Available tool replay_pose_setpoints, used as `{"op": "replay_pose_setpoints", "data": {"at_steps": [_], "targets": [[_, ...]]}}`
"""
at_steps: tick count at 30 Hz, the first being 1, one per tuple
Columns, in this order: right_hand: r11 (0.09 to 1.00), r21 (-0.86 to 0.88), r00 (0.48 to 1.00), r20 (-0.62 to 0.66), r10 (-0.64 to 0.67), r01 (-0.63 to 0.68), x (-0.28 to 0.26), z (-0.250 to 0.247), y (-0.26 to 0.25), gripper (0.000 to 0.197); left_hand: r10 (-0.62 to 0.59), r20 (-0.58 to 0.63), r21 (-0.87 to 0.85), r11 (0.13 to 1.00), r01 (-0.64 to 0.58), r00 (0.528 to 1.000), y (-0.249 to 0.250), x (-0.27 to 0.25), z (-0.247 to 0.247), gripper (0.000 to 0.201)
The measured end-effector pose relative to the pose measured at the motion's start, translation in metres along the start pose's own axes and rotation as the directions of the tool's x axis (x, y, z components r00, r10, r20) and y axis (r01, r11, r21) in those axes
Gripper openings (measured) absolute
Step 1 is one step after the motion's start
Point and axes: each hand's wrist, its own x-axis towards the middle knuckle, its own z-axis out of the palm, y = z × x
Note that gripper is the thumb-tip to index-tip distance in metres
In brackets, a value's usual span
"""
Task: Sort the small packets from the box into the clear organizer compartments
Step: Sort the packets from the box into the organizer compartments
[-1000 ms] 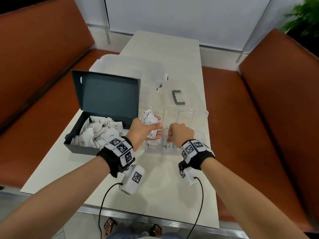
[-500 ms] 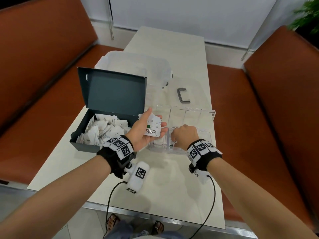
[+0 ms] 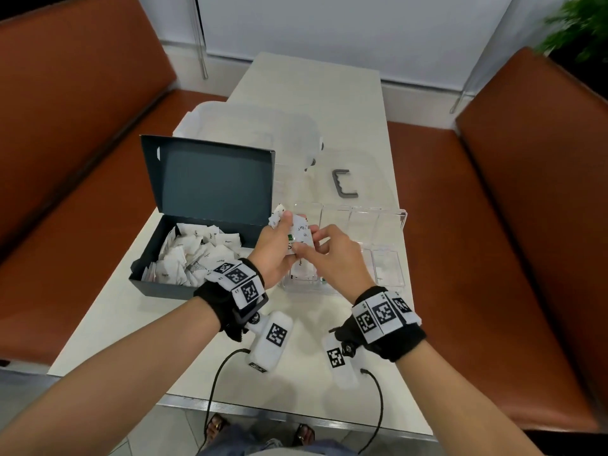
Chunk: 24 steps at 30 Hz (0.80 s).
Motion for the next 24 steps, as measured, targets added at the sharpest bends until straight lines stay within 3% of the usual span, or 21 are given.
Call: {"op": "replay_pose_setpoints", "data": {"at_steps": [9, 13, 19, 24], "targets": [[0.908, 0.408, 0.995, -0.007, 0.103, -0.091, 0.013, -0.030, 0.012, 0.002, 0.028, 0.057, 0.057, 0.998, -0.031, 0.998, 0.006, 0.001, -0.002, 0.029], [0.883, 0.456, 0.994, 0.026, 0.109, -0.109, 0.017, -0.054, 0.014, 0.013, 0.027, 0.037, 0.132, 0.991, -0.032, 0.999, 0.008, -0.001, -0.008, 0.026], [0.938, 0.342, 0.989, 0.146, 0.000, -0.051, 0.015, -0.052, 0.002, 0.015, 0.091, -0.003, 0.309, 0.947, -0.086, 0.996, 0.005, 0.000, -0.008, 0.031], [0.982, 0.188, 1.000, 0.014, 0.017, -0.020, 0.011, -0.030, 0.002, 0.014, 0.080, -0.003, 0.291, 0.954, -0.076, 0.997, 0.002, -0.001, -0.004, 0.023]]}}
